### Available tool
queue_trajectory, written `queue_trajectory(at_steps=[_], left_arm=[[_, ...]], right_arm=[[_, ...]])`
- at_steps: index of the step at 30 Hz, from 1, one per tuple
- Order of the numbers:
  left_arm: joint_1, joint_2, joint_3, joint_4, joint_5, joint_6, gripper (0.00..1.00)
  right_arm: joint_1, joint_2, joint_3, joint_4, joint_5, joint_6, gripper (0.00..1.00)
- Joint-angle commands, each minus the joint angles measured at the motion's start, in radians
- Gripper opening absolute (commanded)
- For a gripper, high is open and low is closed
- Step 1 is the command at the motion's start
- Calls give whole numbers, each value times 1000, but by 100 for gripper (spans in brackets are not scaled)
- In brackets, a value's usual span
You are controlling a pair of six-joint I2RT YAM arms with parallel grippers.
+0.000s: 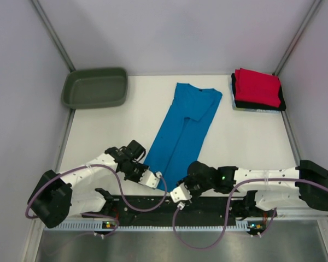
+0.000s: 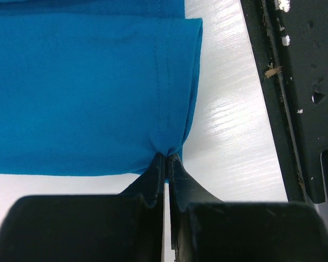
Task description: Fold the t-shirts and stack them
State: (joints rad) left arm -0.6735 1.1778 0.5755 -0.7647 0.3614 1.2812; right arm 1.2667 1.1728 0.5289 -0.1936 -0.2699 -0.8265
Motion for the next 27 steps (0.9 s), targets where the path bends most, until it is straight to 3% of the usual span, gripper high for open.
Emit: queue_trajectory(at_steps=[1,10,18,27], left_arm=[[-6,-1,3,-41,28,-8,0],[-6,0,1,-44,31,-16,0],[-6,-15,44,-94,62,-60,0],[-5,-9,214,-133,73,-193,0]], right_arm=[[0,25,31,-29,-28,-33,50],[0,179,56,29,-23,-19,39],[-1,111,23,29,-86,3,0],[-108,-31,-6,59,-88,139,0]])
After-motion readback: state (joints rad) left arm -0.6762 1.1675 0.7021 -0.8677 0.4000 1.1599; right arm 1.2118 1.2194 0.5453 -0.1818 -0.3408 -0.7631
